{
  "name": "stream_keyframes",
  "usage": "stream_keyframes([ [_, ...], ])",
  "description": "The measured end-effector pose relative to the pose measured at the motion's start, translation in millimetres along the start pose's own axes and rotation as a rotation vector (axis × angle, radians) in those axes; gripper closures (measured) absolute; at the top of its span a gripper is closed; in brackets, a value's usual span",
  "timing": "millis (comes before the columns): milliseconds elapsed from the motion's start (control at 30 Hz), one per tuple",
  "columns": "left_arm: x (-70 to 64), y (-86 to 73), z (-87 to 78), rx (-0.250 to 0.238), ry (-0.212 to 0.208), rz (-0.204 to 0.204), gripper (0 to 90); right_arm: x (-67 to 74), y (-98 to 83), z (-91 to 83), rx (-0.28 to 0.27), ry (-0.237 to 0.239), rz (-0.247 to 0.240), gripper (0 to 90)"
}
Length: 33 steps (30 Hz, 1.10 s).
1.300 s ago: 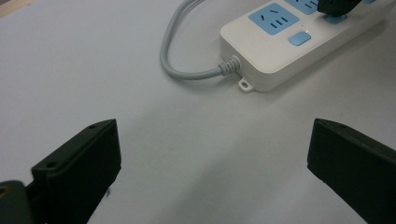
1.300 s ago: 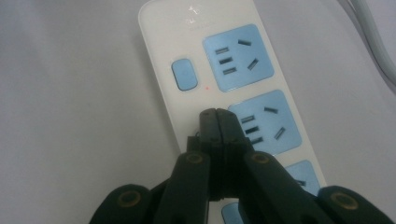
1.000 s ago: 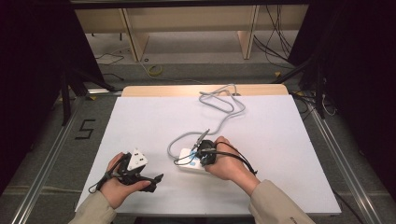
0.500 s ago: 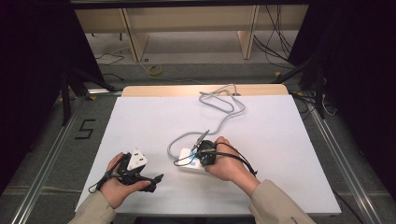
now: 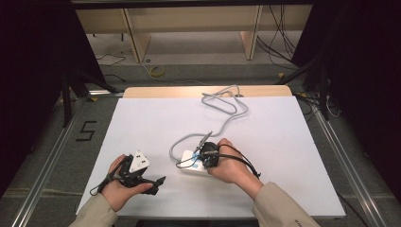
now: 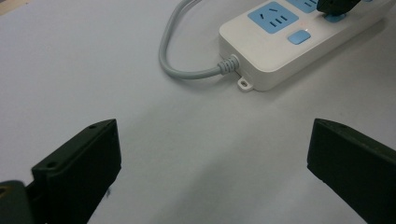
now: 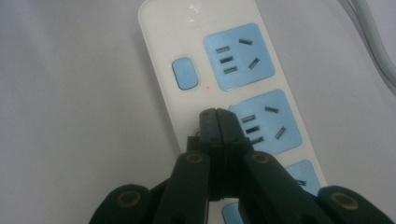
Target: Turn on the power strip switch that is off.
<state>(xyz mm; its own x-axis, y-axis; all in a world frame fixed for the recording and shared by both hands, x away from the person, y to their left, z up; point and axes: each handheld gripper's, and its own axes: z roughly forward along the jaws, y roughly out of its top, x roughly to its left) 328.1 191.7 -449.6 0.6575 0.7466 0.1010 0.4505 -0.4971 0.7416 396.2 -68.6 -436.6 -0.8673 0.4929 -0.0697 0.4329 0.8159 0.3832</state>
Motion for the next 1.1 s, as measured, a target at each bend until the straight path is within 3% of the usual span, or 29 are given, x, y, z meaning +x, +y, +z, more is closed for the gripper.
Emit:
stream_keyframes([
  [1100, -1.3, 0.8, 0.6, 0.0, -0.002, 0.007, 2.5, -2.1, -1.4, 0.5, -0.018, -0.004, 0.002, 90.0],
])
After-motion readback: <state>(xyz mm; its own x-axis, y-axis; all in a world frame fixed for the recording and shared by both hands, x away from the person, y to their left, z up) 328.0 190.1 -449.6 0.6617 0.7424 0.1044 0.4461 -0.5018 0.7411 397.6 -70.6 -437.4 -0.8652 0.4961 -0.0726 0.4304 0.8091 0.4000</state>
